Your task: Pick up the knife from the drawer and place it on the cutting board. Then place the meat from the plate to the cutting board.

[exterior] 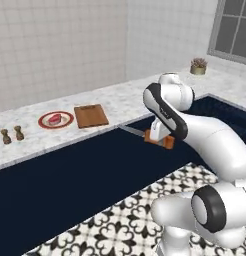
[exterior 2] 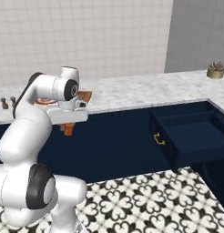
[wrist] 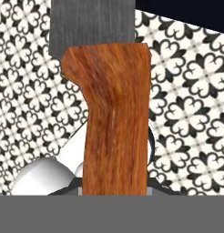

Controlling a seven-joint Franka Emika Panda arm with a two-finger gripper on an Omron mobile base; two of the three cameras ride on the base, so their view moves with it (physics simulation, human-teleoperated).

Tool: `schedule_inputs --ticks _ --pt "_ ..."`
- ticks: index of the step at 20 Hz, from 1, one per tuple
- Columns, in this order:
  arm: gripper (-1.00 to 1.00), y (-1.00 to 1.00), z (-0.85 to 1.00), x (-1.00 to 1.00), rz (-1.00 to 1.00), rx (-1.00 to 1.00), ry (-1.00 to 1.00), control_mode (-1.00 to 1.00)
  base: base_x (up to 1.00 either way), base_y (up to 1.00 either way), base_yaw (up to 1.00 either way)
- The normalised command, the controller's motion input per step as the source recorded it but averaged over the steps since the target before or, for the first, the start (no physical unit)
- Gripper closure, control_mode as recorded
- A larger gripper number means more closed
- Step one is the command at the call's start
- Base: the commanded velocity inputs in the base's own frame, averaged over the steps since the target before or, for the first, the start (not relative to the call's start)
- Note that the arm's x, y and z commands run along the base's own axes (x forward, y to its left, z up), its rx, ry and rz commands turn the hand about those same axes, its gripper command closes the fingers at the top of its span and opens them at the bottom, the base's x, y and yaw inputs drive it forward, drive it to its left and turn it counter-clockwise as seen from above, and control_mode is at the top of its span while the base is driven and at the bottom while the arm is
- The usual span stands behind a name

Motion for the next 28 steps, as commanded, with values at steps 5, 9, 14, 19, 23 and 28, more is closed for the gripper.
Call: schedule_inputs --ticks 5,9,14,19,23,28 --pt "1.0 0.0 0.0 0.0 0.0 0.0 0.0 1.0 0.03 0.63 0.51" --pt "1.0 0.0 0.0 0.0 0.0 0.0 0.0 1.0 0.38 0.1 0.37" --pt "1.0 0.0 0.0 0.0 0.0 0.0 0.0 1.0 0.68 -0.1 0.14" --pt "1.0 0.0 0.0 0.0 0.0 0.0 0.0 1.0 0.74 -0.12 0.11" --pt "1.0 0.0 0.0 0.0 0.0 0.0 0.0 1.0 0.32 -0.31 0.08" --pt "1.0 0.0 0.0 0.0 0.0 0.0 0.0 1.0 0.14 -0.62 0.2"
